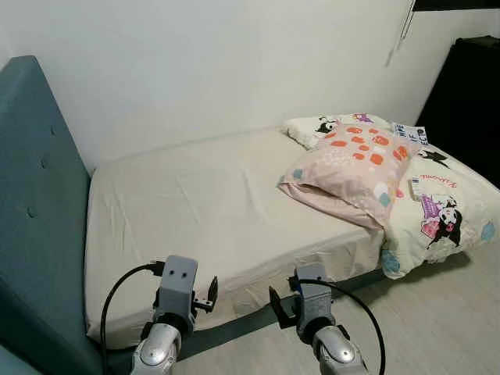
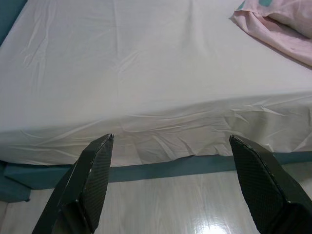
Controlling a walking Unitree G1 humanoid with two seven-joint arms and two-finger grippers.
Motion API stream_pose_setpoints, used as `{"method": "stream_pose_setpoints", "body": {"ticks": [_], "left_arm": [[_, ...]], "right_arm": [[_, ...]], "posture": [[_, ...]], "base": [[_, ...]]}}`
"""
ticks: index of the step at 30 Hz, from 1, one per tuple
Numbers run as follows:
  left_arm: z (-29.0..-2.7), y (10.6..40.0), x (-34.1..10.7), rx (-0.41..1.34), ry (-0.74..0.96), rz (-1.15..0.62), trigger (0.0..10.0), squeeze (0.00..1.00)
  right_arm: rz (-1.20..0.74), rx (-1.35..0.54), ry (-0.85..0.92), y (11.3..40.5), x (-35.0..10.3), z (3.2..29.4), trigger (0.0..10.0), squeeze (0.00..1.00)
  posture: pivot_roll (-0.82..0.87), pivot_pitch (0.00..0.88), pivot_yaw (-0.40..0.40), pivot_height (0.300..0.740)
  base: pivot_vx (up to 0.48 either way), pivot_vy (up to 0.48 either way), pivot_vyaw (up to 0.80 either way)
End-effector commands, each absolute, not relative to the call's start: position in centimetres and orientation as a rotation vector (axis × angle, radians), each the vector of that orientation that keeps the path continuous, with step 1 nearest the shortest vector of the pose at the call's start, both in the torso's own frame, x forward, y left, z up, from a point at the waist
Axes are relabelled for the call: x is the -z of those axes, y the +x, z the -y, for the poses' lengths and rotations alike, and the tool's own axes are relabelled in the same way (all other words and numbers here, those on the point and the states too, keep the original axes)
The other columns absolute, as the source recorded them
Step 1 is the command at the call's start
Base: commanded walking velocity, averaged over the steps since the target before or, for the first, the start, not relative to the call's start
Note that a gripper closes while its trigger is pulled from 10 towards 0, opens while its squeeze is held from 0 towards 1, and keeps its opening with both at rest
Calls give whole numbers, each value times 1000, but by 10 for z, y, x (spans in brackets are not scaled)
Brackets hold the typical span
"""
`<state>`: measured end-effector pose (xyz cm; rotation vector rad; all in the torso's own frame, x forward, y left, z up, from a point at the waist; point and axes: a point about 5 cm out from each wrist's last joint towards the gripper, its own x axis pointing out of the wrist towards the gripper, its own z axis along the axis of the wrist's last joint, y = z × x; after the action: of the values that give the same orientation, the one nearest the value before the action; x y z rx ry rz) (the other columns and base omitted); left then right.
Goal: Clean up the room
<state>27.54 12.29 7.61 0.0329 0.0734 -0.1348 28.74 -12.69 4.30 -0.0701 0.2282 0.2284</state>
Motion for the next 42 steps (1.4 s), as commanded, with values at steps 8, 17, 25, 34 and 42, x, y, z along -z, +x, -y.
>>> {"method": "stream_pose_setpoints", "body": {"ticks": [8, 17, 25, 34, 42], "left_arm": [[-120, 274, -77, 156, 2, -82, 10000, 0], [-120, 273, -77, 162, 1, -81, 10000, 0], [-121, 273, -77, 164, 1, -83, 10000, 0], [-122, 273, -77, 164, 6, -83, 10000, 0], [-122, 273, -77, 162, 7, -82, 10000, 0]], "right_arm": [[-242, -219, -59, 284, -40, 128, 10000, 0], [-243, -220, -60, 284, -40, 128, 10000, 0], [-245, -221, -61, 284, -39, 127, 10000, 0], [-246, -221, -64, 284, -39, 127, 10000, 0], [-252, -260, -105, 284, -38, 124, 10000, 0]], "posture": [[-26, 124, -12, 740], [-24, 126, -12, 740], [-23, 126, -11, 740], [-22, 124, -12, 740], [-22, 118, -12, 740]], "base": [[0, 0, 0], [281, 0, 0], [296, 0, 0], [293, 0, 0], [280, 0, 52]]}}
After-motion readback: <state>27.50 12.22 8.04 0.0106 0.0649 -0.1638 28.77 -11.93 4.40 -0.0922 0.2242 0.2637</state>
